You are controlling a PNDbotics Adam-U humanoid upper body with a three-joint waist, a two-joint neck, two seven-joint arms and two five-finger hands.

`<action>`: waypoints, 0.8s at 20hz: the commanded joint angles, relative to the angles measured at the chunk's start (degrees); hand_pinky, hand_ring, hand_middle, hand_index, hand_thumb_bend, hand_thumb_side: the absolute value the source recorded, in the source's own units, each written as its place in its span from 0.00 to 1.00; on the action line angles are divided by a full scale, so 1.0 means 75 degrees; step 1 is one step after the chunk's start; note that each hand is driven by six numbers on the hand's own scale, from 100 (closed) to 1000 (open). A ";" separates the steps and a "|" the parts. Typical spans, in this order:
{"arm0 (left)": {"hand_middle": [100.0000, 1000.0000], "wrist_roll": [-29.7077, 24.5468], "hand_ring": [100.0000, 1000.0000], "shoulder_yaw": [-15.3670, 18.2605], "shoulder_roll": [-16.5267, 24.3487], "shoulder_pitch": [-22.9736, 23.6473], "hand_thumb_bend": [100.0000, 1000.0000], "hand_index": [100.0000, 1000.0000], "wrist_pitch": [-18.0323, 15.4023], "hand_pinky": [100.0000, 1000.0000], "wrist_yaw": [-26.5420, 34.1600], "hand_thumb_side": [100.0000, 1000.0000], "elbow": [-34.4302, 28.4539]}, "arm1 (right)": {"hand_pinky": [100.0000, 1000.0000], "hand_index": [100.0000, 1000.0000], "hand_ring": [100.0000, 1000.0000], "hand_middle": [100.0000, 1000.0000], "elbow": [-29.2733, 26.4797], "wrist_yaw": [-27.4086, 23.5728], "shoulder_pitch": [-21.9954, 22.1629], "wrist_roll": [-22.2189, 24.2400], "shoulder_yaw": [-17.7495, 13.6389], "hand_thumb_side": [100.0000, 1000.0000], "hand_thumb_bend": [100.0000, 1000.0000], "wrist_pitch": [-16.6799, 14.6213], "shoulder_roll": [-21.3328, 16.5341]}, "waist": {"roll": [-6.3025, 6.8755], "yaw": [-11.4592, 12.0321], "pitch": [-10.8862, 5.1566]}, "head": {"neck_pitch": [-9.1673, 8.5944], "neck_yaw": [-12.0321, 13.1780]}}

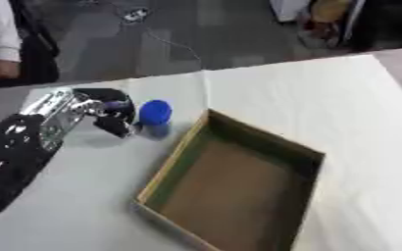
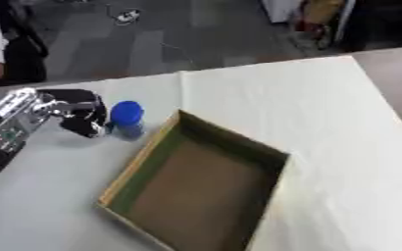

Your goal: Pick up objects on the table and place them in the box.

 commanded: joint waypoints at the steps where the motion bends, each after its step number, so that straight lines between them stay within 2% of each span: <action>1: 0.32 -0.0061 0.14 0.0046 0.0254 -0.0093 0.00 0.47 0.0074 0.00 -0.0073 0.62 -0.0064 | 0.00 0.25 0.34 0.35 -0.0116 -0.0012 -0.0096 0.1489 -0.0042 0.75 0.00 -0.1474 -0.0129 | -0.0039 0.0014 -0.0119 | -0.0085 0.0059; 2: 0.33 -0.0099 0.16 0.0046 0.0272 -0.0109 0.00 0.48 0.0094 0.00 -0.0109 0.53 -0.0070 | 0.00 0.25 0.34 0.35 -0.0116 -0.0010 -0.0091 0.1487 -0.0044 0.75 0.00 -0.1473 -0.0133 | -0.0037 0.0019 -0.0122 | -0.0085 0.0054; 3: 0.32 -0.0198 0.15 0.0034 0.0294 -0.0126 0.00 0.48 0.0124 0.00 -0.0167 0.57 -0.0066 | 0.00 0.25 0.34 0.35 -0.0116 -0.0006 -0.0087 0.1485 -0.0046 0.75 0.00 -0.1471 -0.0136 | -0.0036 0.0025 -0.0125 | -0.0083 0.0048; 4: 0.41 -0.0330 0.26 0.0022 0.0317 -0.0147 0.23 0.56 0.0156 0.09 -0.0232 0.35 -0.0062 | 0.00 0.25 0.34 0.35 -0.0116 -0.0001 -0.0082 0.1484 -0.0047 0.75 0.00 -0.1469 -0.0141 | -0.0033 0.0032 -0.0130 | -0.0077 0.0045; 5: 0.42 -0.0517 0.28 0.0015 0.0341 -0.0183 0.28 0.59 0.0194 0.12 -0.0319 0.33 -0.0067 | 0.00 0.25 0.34 0.35 -0.0116 0.0004 -0.0078 0.1483 -0.0047 0.75 0.00 -0.1467 -0.0146 | -0.0030 0.0038 -0.0135 | -0.0071 0.0043; 6: 0.52 -0.0685 0.39 0.0019 0.0364 -0.0218 0.43 0.71 0.0226 0.29 -0.0397 0.30 -0.0088 | 0.00 0.25 0.34 0.35 -0.0116 0.0009 -0.0074 0.1481 -0.0049 0.75 0.00 -0.1465 -0.0152 | -0.0027 0.0045 -0.0141 | -0.0068 0.0040; 7: 0.49 -0.0855 0.35 0.0027 0.0391 -0.0257 0.40 0.68 0.0252 0.23 -0.0492 0.31 -0.0121 | 0.00 0.25 0.34 0.35 -0.0116 0.0013 -0.0070 0.1478 -0.0051 0.75 0.00 -0.1463 -0.0157 | -0.0024 0.0052 -0.0148 | -0.0066 0.0036; 8: 0.66 -0.1004 0.54 0.0035 0.0415 -0.0288 0.56 0.83 0.0280 0.49 -0.0584 0.30 -0.0150 | 0.00 0.25 0.34 0.35 -0.0116 0.0016 -0.0067 0.1475 -0.0053 0.75 0.00 -0.1462 -0.0163 | -0.0021 0.0058 -0.0153 | -0.0064 0.0033; 9: 0.63 -0.1187 0.52 0.0037 0.0441 -0.0329 0.54 0.81 0.0315 0.46 -0.0713 0.30 -0.0180 | 0.00 0.25 0.34 0.35 -0.0116 0.0018 -0.0063 0.1473 -0.0054 0.75 0.00 -0.1461 -0.0169 | -0.0018 0.0064 -0.0160 | -0.0063 0.0031; 10: 0.82 -0.1353 0.69 0.0041 0.0462 -0.0367 0.61 0.90 0.0345 0.59 -0.0829 0.30 -0.0210 | 0.00 0.24 0.34 0.35 -0.0116 0.0023 -0.0060 0.1473 -0.0055 0.75 0.00 -0.1459 -0.0176 | -0.0014 0.0071 -0.0167 | -0.0060 0.0029; 11: 0.76 -0.1504 0.64 0.0049 0.0472 -0.0403 0.59 0.88 0.0368 0.56 -0.0929 0.30 -0.0244 | 0.00 0.24 0.34 0.35 -0.0116 0.0028 -0.0057 0.1473 -0.0057 0.75 0.00 -0.1458 -0.0181 | -0.0011 0.0077 -0.0171 | -0.0057 0.0027; 12: 0.89 -0.1625 0.75 0.0058 0.0485 -0.0434 0.63 0.94 0.0387 0.64 -0.1006 0.30 -0.0278 | 0.00 0.24 0.34 0.35 -0.0116 0.0032 -0.0055 0.1472 -0.0058 0.75 0.00 -0.1457 -0.0186 | -0.0007 0.0082 -0.0177 | -0.0052 0.0023; 13: 0.89 -0.1734 0.75 0.0066 0.0499 -0.0464 0.63 0.94 0.0403 0.64 -0.1068 0.30 -0.0312 | 0.00 0.24 0.34 0.35 -0.0116 0.0035 -0.0053 0.1470 -0.0060 0.75 0.00 -0.1456 -0.0191 | -0.0003 0.0086 -0.0181 | -0.0048 0.0018; 14: 0.96 -0.1823 0.79 0.0074 0.0506 -0.0487 0.64 0.99 0.0415 0.68 -0.1102 0.31 -0.0343 | 0.00 0.24 0.34 0.35 -0.0116 0.0038 -0.0053 0.1469 -0.0062 0.75 0.00 -0.1455 -0.0195 | 0.0000 0.0089 -0.0185 | -0.0045 0.0015; 16: 0.96 -0.1981 0.80 0.0089 0.0523 -0.0530 0.65 0.99 0.0433 0.69 -0.1090 0.31 -0.0403 | 0.00 0.24 0.34 0.35 -0.0116 0.0046 -0.0050 0.1470 -0.0063 0.75 0.00 -0.1453 -0.0202 | 0.0006 0.0095 -0.0189 | -0.0037 0.0005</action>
